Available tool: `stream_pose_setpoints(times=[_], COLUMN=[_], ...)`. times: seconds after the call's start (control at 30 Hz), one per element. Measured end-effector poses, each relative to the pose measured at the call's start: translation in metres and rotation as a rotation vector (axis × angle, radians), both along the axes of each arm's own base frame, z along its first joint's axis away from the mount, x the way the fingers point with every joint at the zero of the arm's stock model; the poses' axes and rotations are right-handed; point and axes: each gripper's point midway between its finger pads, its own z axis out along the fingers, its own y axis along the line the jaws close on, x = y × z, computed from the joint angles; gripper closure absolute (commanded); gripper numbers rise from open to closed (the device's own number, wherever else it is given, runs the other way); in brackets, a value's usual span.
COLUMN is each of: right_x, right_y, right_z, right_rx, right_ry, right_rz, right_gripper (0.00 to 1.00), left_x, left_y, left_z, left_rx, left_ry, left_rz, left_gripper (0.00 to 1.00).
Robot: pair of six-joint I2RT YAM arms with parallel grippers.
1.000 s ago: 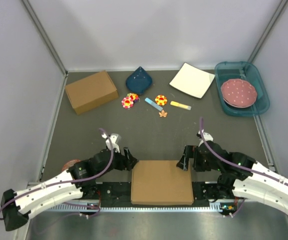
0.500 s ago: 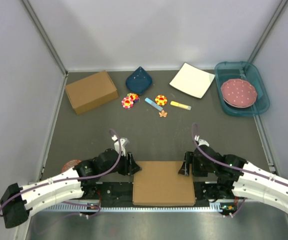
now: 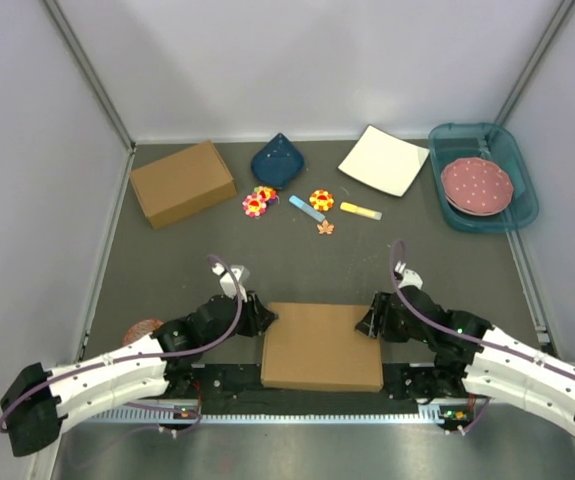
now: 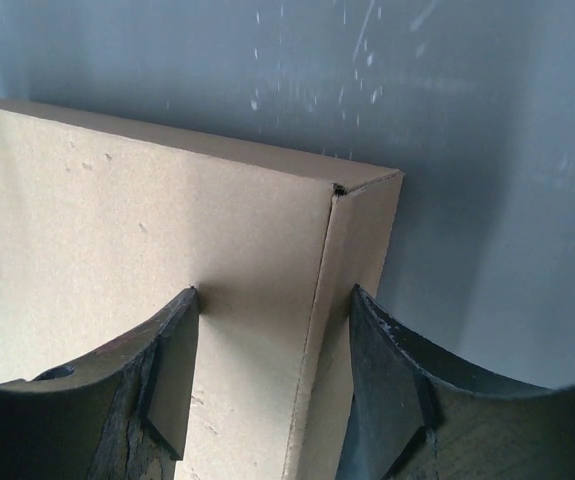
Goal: Fold the paper box
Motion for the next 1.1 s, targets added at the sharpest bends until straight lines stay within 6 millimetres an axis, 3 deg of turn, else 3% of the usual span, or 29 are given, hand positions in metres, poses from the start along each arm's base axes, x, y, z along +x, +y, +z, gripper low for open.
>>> stream_pose_setpoints(times=[0.23, 0.43, 0.53, 0.6, 0.67, 0.77, 0.9, 1.1], right_x=[0.057, 0.131, 0.165, 0.187, 0.206, 0.214, 0.209, 0.193], right_y=[0.007, 0.009, 0.011, 0.015, 0.021, 0.023, 0.022, 0.006], right_z=[0.003, 0.009, 0.011, 0.011, 0.013, 0.014, 0.024, 0.078], right_rx=[-0.047, -0.058, -0.061, -0.061, -0.062, -0.059, -0.054, -0.037], right_ry=[-0.105, -0.147, -0.170, -0.181, -0.201, -0.213, -0.224, -0.321], right_rz=[-0.061, -0.119, -0.130, -0.130, -0.126, -0.122, -0.115, -0.139], right_gripper=[0.73, 0.74, 0.69, 0.67, 0.58, 0.36, 0.04, 0.01], left_x=[0.052, 0.116, 0.151, 0.172, 0.187, 0.196, 0.196, 0.198], left_y=[0.008, 0.013, 0.015, 0.018, 0.020, 0.020, 0.016, 0.022], left_z=[0.007, 0.013, 0.013, 0.013, 0.014, 0.018, 0.036, 0.102], left_rx=[0.103, 0.157, 0.164, 0.157, 0.146, 0.133, 0.125, 0.089], left_ry=[-0.100, -0.108, -0.097, -0.091, -0.087, -0.080, -0.090, -0.171], left_rz=[0.144, 0.243, 0.278, 0.305, 0.326, 0.325, 0.303, 0.349], left_gripper=[0.64, 0.61, 0.61, 0.56, 0.48, 0.41, 0.30, 0.26])
